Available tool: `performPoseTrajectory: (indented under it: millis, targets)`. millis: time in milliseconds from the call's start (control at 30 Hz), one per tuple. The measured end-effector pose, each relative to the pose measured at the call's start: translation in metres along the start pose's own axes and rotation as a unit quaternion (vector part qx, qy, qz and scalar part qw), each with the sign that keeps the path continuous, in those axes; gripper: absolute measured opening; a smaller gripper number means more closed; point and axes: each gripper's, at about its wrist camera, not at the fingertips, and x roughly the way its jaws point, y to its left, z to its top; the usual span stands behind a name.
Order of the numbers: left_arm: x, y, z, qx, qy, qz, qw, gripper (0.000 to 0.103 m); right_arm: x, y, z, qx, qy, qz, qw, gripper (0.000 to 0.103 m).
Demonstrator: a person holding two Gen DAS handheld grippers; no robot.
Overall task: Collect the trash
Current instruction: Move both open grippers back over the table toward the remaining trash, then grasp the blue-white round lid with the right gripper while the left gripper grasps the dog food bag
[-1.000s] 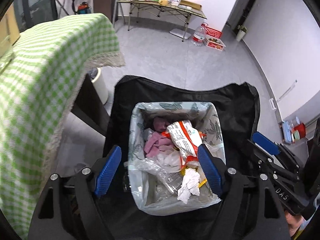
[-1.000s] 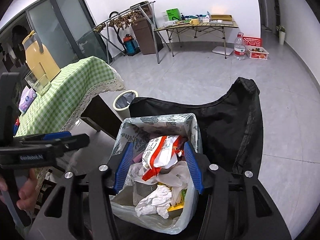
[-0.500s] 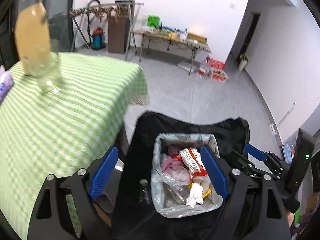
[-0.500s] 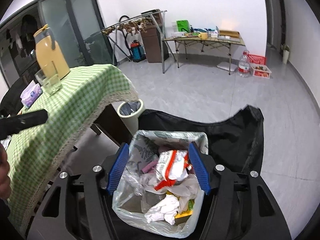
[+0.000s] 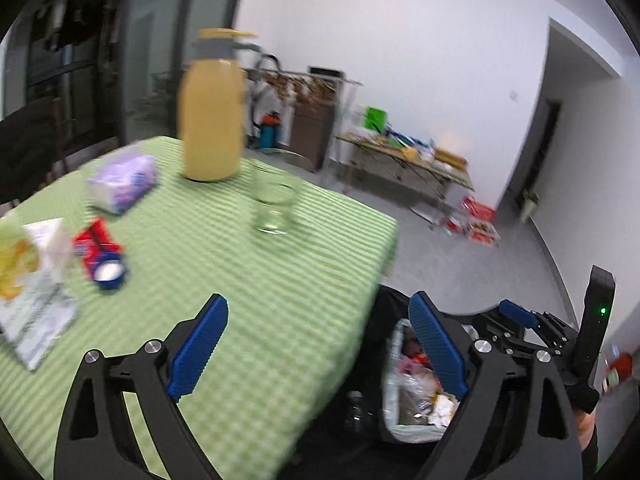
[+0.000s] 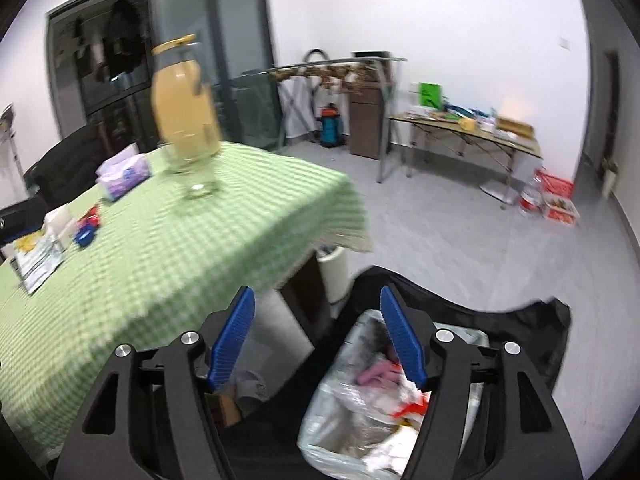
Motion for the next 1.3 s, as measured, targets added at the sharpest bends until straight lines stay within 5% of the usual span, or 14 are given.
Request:
performPoseTrajectory:
  millis: [200,400,600,733,967,1100,1300]
  targets:
    - [-0.042,0.076,-0.002,-0.060,-0.037,0.052,0.9962,0.091,0.004,0.070,0.018,-0.053,-0.013,0.044,0.998,0.068]
    - [-0.070,0.158,-0.013,-0.124,-0.052,0.126,0.9829,0.091,0.010,0.130,0.029,-0.092,-0.018,0.083,0.992,0.069]
    - [-0.098,0.247,-0.022,-0.199,-0.069,0.166,0.9635,0.091,0.020,0.183,0.034,-0.128,-0.018,0.109,0.986,0.069]
    - [-0.099,0.305,-0.020,-0.223,-0.059,0.167,0.9585,0.090,0.029,0.214,0.035,-0.154,-0.010,0.124,0.980,0.069]
    - [-0.070,0.372,-0.009,-0.238,-0.038,0.192,0.9514,0.061,0.049,0.261,0.042,-0.181,0.013,0.156,0.971,0.069]
    - [-0.060,0.384,-0.004,-0.254,-0.053,0.114,0.9589,0.054,0.073,0.286,0.047,-0.192,0.036,0.164,0.967,0.069]
    - [-0.039,0.381,-0.013,-0.253,-0.033,0.086,0.9630,0.011,0.116,0.324,0.050,-0.214,0.069,0.161,0.961,0.069]
